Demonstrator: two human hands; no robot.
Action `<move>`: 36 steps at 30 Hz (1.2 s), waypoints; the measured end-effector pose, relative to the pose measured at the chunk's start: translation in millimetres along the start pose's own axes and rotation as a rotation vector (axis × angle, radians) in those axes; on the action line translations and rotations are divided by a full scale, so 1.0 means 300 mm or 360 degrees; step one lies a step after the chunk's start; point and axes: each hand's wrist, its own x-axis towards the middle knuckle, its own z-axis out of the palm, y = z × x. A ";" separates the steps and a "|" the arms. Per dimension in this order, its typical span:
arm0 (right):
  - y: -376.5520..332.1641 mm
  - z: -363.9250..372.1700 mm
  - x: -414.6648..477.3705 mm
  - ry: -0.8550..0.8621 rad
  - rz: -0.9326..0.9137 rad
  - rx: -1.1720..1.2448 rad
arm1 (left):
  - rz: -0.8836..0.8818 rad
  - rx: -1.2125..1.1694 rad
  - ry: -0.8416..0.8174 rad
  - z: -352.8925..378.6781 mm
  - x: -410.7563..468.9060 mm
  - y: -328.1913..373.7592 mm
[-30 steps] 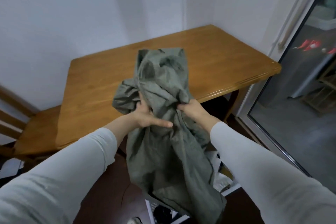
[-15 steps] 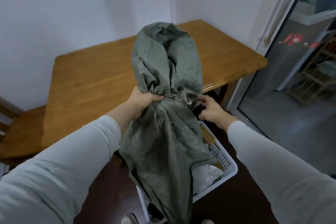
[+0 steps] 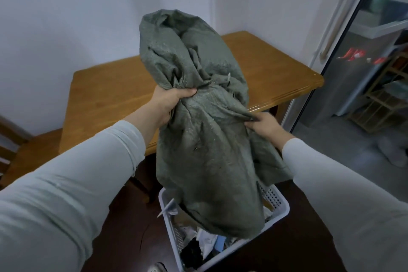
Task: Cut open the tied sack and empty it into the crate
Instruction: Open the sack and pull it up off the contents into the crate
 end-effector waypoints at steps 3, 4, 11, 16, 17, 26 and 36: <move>-0.028 -0.091 -0.010 0.0215 0.0068 0.0179 | 0.0073 -0.0011 -0.0019 0.017 -0.012 0.035; -0.033 -0.121 -0.008 0.0278 0.0091 0.0224 | 0.0092 -0.0008 -0.0024 0.024 -0.017 0.049; -0.036 -0.270 -0.029 0.0547 0.0082 0.0122 | 0.0219 -0.0006 -0.0057 0.090 -0.067 0.135; -0.078 -0.313 -0.091 0.0085 0.0095 0.0045 | 0.0271 -0.0078 0.0080 0.122 -0.121 0.181; -0.102 -0.314 -0.112 -0.0114 0.0034 0.0210 | 0.0303 -0.0101 0.0101 0.127 -0.139 0.182; -0.239 -0.275 -0.188 0.0528 -0.0255 -0.0328 | 0.0415 0.0070 -0.0044 0.011 -0.246 0.192; -0.386 -0.262 -0.314 0.1126 -0.0321 0.0365 | 0.0702 -0.0069 0.0250 -0.176 -0.277 0.341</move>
